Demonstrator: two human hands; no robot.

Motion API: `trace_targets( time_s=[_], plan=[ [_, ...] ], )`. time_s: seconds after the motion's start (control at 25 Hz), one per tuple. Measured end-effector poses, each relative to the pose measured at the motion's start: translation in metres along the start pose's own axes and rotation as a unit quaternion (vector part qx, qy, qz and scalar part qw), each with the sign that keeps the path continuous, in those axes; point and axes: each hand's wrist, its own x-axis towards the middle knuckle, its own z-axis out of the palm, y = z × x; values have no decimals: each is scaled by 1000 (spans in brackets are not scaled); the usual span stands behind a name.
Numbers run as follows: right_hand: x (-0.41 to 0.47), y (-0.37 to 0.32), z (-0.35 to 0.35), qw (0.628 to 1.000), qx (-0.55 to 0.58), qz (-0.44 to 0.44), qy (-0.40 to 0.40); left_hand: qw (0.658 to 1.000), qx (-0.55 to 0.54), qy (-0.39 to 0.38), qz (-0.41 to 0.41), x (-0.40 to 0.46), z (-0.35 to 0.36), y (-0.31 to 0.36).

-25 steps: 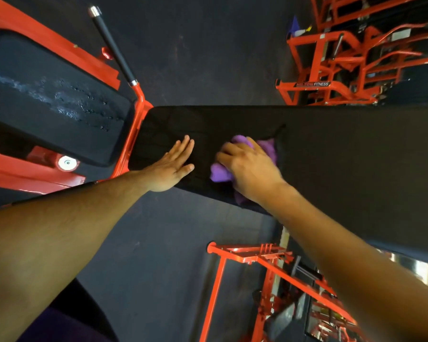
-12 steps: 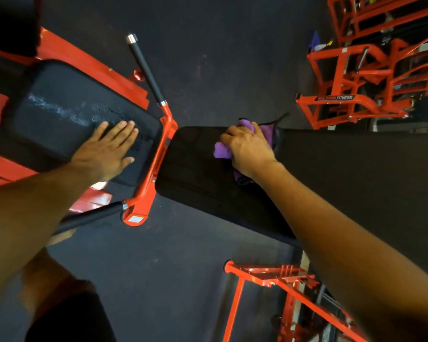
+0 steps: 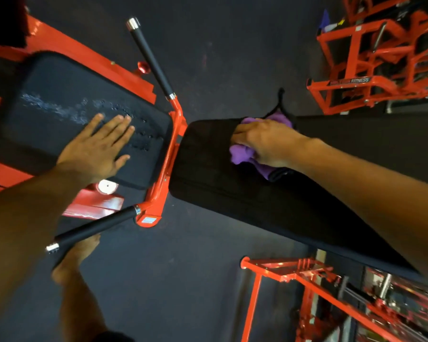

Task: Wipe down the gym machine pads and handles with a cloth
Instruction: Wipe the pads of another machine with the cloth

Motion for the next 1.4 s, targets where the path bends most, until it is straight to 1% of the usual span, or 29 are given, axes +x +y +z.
trace_targets(
  time_s=[0.04,0.08,0.12,0.2,0.28,0.32,0.36,0.44,0.48,0.52,0.64,0.72,0.76,0.8,0.88,0.92,1.0,1.08,1.16,1.28,1.32,1.4],
  plan=[
    [14,7,-1,999,4,28,21,1000,8,-6,19,6,0,-7],
    [34,7,-3,999,7,44,21,999,21,-19,46,13,-3,-17],
    [54,-4,3,999,10,39,8,997,29,-21,69,16,-5,-25],
    [77,-32,25,999,3,3,-39,997,42,-10,71,21,-5,-28],
    [62,-37,26,993,50,-65,-79,997,45,-14,59,21,-8,-32],
    [49,-30,20,991,71,-80,-76,997,49,-20,62,20,-8,-32],
    [41,-21,11,993,60,-75,-66,996,58,-12,66,18,-7,-29],
    [55,1,4,999,25,-36,-13,996,61,-15,61,22,-9,-31],
    [73,9,2,999,27,-18,4,997,58,-19,57,24,-12,-33],
    [94,8,3,1000,29,-5,-9,997,52,-16,53,23,-11,-31],
    [161,-19,12,994,73,-4,-85,997,51,6,49,19,-4,-32],
    [195,-41,20,990,55,-10,-126,998,32,27,55,20,-4,-33],
    [203,-49,25,990,40,-31,-134,997,29,35,55,21,-4,-31],
    [205,-54,29,988,32,-62,-136,997,31,33,55,21,-5,-30],
    [175,-52,33,983,12,-139,-120,998,37,20,54,20,-6,-32],
    [156,-44,30,981,17,-155,-120,998,36,15,54,19,-6,-32],
    [130,-22,23,982,47,-126,-134,998,30,12,53,20,-8,-31],
    [141,-6,20,992,78,-59,-74,998,30,13,53,21,-8,-33],
    [170,-19,22,994,77,-34,-62,998,31,18,54,20,-7,-34],
    [189,-54,38,985,110,-86,-99,998,30,33,49,21,-4,-32],
    [182,-55,40,982,126,-104,-95,998,28,31,52,20,-4,-32],
    [164,-47,41,980,155,-117,-49,998,33,26,51,20,-7,-32]
  ],
)
